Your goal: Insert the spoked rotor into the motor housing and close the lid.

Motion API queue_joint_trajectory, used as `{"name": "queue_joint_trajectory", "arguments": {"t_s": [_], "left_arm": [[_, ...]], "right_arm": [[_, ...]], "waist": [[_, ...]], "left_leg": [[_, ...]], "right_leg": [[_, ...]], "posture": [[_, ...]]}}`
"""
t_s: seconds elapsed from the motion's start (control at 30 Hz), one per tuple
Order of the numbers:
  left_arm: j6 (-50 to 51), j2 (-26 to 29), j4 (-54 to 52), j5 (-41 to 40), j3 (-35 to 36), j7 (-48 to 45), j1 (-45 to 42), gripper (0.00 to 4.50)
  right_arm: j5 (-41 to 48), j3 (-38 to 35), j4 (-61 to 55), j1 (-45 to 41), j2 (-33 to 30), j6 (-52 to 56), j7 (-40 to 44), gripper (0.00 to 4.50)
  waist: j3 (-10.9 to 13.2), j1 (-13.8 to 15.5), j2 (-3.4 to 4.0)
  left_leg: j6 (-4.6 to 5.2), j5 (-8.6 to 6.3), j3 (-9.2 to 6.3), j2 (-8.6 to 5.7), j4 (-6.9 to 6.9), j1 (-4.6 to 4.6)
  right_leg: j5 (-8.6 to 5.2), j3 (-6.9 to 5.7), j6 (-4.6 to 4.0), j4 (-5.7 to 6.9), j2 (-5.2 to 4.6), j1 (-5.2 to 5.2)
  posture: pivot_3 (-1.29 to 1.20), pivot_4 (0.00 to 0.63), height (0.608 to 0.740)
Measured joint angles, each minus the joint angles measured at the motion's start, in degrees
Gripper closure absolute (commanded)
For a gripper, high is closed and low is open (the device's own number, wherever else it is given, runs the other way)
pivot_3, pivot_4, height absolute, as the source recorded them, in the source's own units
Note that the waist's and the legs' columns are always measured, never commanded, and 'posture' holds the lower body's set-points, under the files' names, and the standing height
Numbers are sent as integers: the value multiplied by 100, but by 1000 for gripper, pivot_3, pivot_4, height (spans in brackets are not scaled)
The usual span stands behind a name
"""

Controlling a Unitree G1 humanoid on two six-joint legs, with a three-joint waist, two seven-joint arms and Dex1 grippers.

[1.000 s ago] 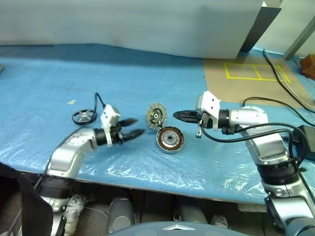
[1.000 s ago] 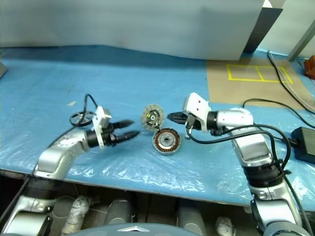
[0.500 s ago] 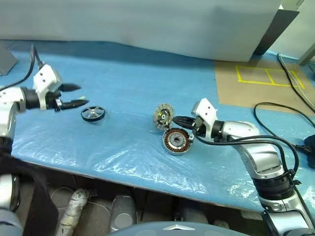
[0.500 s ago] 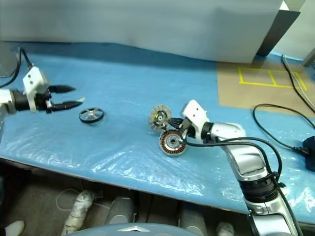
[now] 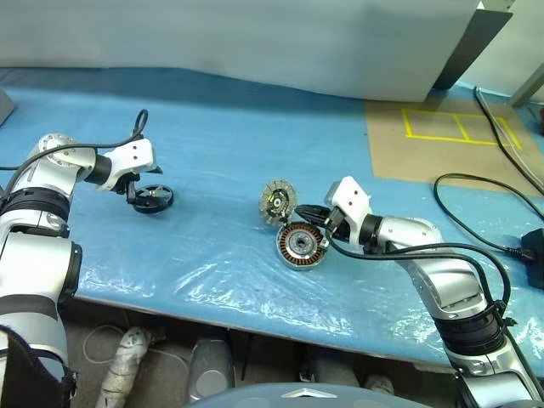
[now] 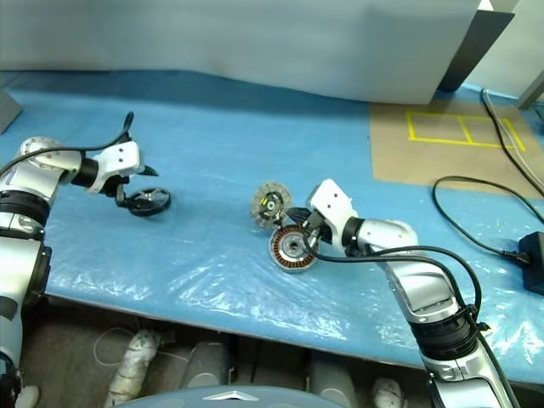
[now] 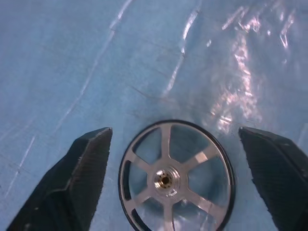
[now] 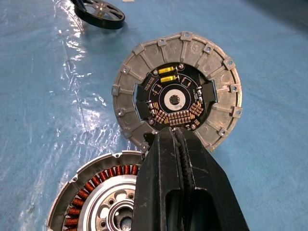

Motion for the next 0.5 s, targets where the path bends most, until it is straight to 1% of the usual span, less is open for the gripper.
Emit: {"name": "queue_joint_trajectory", "arguments": {"t_s": [0.07, 0.27, 0.4, 0.5], "left_arm": [[-60, -25, 122, 91, 0, 44, -125, 44], [-79, -59, 346, 288, 74, 590, -249, 44], [250, -136, 410, 167, 322, 578, -408, 44], [532, -125, 447, 266, 321, 639, -499, 44]], "right_arm": [[-4, 11, -42, 58, -18, 20, -41, 4500], [-42, 34, -117, 159, -71, 22, -172, 4500], [-109, 89, -117, 179, -123, 18, -199, 4500], [-129, 128, -113, 176, -148, 14, -191, 4500]], "waist": [[0, 7, 0], [1, -5, -1], [7, -1, -11], [7, -10, -12]], "left_leg": [[0, 0, -1, 0, 5, 4], [0, 0, -1, 1, 16, 7], [0, 0, -2, 0, 16, 6], [0, 0, -2, 0, 16, 6]], "right_leg": [[0, 0, 0, 7, -3, 3], [0, 0, 0, 11, -5, 7], [0, -1, 0, 12, -4, 7], [0, 0, 0, 11, -4, 7]], "posture": [[0, 150, 740], [0, 150, 740], [0, 150, 740], [0, 150, 740]]}}
